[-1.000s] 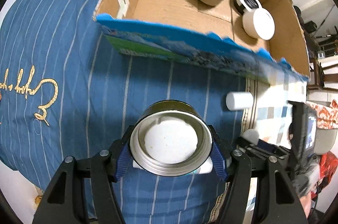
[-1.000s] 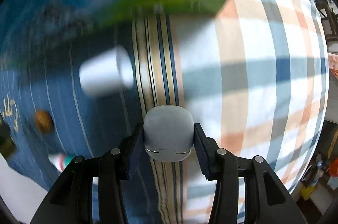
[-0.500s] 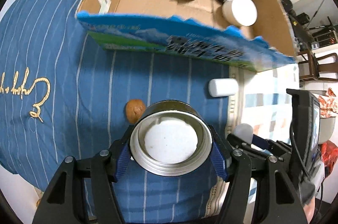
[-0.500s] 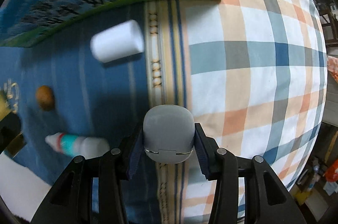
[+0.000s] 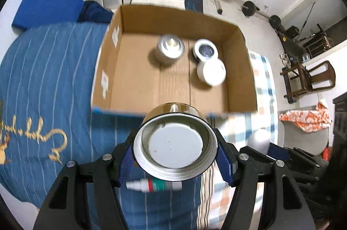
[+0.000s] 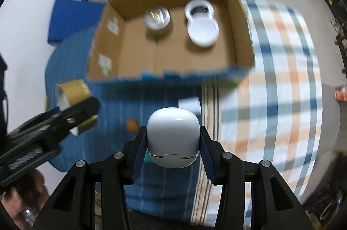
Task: Organize rigid objects
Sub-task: 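Carry the lid and egg-shaped case into the box and open both tools, then lift both tools out of the box toward the items on the bed, then grasp the white-and-teal spray bottle with left tool while right tool grasps white cylinder, then carry the bottle and cylinder into the box and open both tools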
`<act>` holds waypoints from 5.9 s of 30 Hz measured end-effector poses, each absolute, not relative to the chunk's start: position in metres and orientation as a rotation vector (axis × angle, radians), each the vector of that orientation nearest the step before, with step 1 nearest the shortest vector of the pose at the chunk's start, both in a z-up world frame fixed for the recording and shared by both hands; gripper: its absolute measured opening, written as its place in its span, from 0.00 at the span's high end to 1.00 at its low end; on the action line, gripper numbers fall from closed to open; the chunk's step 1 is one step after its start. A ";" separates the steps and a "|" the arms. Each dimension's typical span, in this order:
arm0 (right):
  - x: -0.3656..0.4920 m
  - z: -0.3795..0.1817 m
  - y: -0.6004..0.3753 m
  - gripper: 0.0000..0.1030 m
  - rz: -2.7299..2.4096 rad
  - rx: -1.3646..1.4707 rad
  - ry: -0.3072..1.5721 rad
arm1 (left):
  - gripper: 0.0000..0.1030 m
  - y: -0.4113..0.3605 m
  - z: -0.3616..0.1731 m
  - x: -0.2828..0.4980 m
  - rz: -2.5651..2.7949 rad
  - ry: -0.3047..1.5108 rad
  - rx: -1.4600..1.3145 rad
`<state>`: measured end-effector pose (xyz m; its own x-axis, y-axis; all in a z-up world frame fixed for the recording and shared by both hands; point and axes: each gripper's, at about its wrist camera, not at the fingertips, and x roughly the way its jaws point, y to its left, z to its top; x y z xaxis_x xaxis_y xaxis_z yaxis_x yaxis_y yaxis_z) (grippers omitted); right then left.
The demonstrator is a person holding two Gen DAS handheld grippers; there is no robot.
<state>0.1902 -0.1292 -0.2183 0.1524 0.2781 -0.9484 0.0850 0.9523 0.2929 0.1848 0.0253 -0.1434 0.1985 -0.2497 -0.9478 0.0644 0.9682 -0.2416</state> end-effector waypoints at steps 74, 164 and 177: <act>0.247 -0.208 -0.144 0.00 0.002 0.087 1.311 | 0.01 0.031 -0.129 0.225 -0.097 1.211 -0.010; 0.154 -0.265 -0.172 0.54 0.116 0.312 1.357 | 0.71 -0.009 -0.181 0.154 -0.228 1.343 -0.217; 0.248 -0.196 -0.194 0.54 0.095 0.315 1.197 | 0.71 0.005 -0.159 0.289 -0.227 1.353 -0.184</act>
